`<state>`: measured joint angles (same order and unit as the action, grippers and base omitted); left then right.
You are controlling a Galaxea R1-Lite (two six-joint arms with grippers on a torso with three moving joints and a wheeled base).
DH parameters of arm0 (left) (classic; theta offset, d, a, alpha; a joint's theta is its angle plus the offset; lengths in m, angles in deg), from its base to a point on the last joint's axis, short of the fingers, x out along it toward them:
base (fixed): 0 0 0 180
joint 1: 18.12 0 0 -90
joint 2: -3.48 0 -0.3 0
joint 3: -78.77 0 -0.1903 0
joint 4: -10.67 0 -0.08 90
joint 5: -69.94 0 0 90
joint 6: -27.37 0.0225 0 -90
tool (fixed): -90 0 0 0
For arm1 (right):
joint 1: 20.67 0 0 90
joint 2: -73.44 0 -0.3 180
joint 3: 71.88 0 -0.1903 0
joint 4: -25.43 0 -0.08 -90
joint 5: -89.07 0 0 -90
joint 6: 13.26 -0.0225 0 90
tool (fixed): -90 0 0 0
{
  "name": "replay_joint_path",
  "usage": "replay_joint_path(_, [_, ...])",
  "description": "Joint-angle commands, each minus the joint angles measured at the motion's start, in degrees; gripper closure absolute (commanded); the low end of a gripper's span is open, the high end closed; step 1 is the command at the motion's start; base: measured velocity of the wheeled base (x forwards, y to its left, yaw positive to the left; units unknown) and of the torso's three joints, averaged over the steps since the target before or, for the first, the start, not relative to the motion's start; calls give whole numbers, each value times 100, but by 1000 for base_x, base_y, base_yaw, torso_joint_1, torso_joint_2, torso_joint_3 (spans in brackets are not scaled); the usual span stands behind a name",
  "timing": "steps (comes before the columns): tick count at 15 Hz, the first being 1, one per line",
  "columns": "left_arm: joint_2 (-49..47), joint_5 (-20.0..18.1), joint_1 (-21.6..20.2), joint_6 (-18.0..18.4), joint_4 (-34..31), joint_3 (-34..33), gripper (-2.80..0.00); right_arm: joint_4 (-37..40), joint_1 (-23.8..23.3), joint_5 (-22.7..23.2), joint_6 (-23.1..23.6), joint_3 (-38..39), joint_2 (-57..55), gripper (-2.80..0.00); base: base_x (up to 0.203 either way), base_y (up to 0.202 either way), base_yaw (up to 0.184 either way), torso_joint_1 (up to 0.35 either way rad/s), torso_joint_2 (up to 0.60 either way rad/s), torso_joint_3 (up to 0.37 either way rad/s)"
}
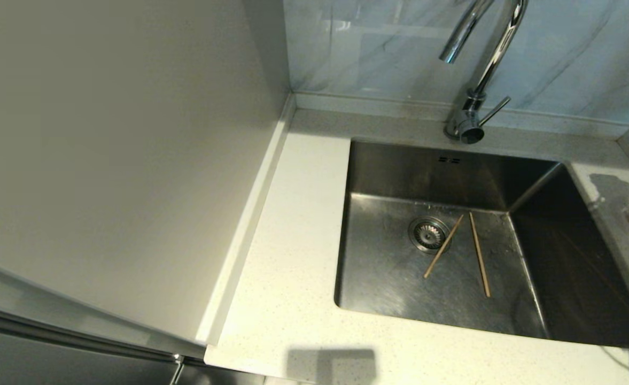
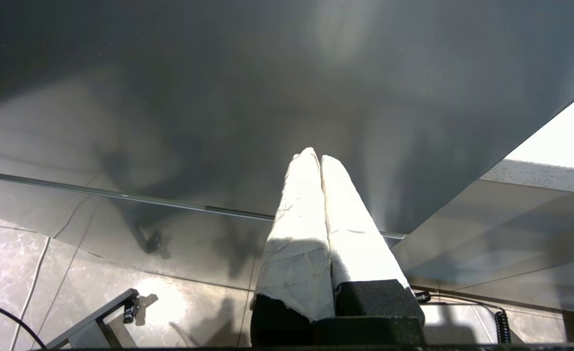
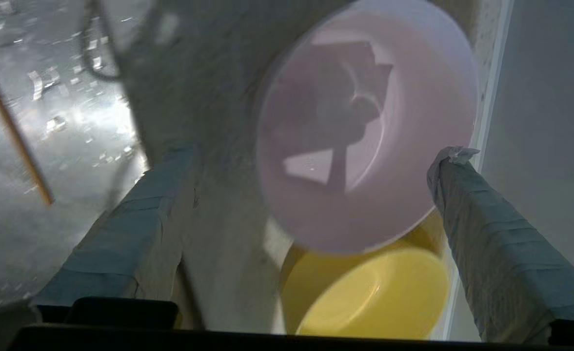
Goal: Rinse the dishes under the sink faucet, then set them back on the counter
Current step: Put a bowl into the sink
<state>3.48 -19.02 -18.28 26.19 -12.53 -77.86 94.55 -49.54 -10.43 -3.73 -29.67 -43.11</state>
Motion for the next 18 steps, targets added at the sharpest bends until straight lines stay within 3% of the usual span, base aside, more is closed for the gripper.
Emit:
replay_joint_path(1, [18,2,-2,-5,2,0,0,12,-48,-39,13,-1,-281,-280,0,0,0,0,0,0])
replay_joint_path(9, [18,2,-2,-5,2,0,0,12,-48,-157,-22,-1,-263,-280,0,0,0,0,0,0])
replay_joint_path(10, [18,2,-2,-5,2,0,0,21,-48,-149,-22,8,-237,0,0,0,0,0,0,0])
replay_joint_path(18, [18,2,-2,-5,2,0,0,47,-30,-96,-13,31,-175,0,0,0,0,0,0,0])
